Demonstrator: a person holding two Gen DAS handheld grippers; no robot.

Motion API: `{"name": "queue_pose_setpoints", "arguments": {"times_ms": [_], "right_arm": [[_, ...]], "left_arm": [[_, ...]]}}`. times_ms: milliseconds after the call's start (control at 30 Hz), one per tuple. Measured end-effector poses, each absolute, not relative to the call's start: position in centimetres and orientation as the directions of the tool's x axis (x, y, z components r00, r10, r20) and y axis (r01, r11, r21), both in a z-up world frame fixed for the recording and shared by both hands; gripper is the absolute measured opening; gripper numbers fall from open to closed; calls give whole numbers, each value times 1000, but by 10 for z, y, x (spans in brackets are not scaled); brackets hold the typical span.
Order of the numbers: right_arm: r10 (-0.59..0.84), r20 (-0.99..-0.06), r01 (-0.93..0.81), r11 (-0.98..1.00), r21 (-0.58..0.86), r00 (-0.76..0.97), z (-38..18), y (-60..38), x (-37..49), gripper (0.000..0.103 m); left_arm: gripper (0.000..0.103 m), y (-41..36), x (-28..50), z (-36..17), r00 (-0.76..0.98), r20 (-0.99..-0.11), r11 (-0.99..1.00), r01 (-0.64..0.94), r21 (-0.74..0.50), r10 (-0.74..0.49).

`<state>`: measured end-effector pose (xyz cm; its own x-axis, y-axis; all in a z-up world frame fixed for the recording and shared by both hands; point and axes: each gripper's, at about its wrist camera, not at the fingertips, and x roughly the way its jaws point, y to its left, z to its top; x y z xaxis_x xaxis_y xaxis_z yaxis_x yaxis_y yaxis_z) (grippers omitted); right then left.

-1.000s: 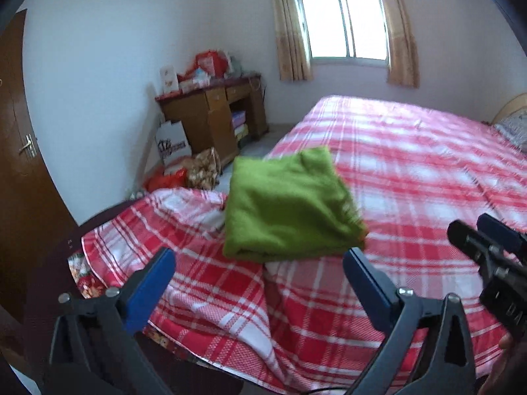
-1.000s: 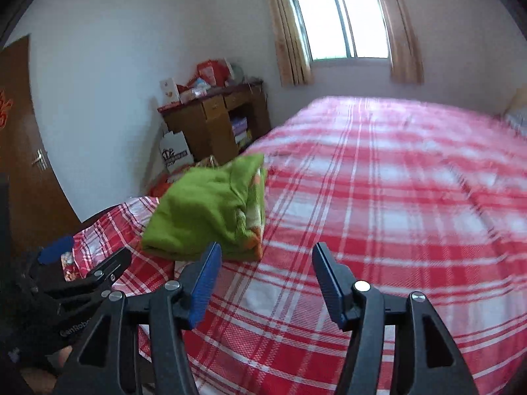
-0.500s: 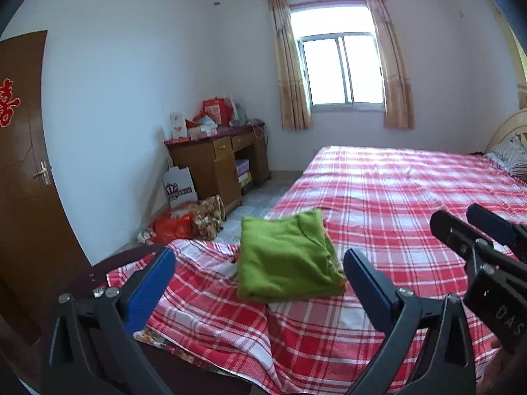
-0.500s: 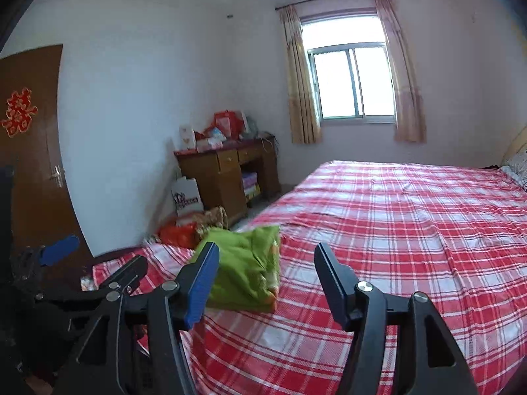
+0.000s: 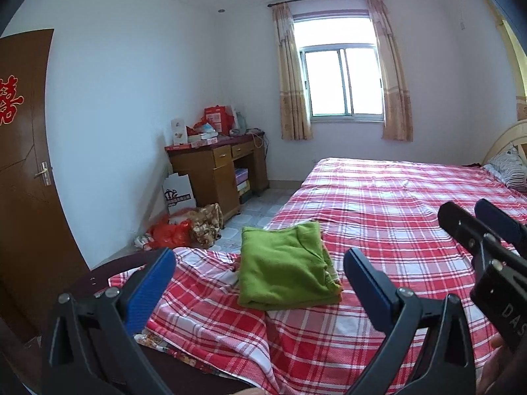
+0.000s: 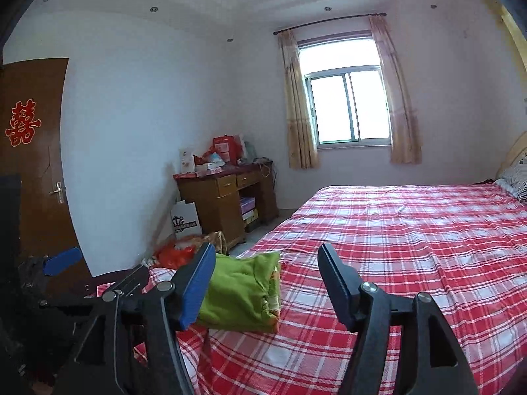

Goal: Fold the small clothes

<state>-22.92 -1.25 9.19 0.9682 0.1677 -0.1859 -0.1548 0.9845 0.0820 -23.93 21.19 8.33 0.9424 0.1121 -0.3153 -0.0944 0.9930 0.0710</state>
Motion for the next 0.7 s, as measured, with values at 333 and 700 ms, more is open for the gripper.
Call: {"name": "queue_pose_setpoints", "arguments": {"times_ms": [333, 700], "right_arm": [[164, -201, -149, 985, 88, 966, 88, -9, -229, 66], [157, -215, -138, 985, 104, 964, 88, -13, -225, 66]], "left_arm": [[103, 211, -238, 81, 938, -324, 992, -100, 82, 122], [103, 208, -236, 78, 933, -338, 991, -99, 93, 125]]}}
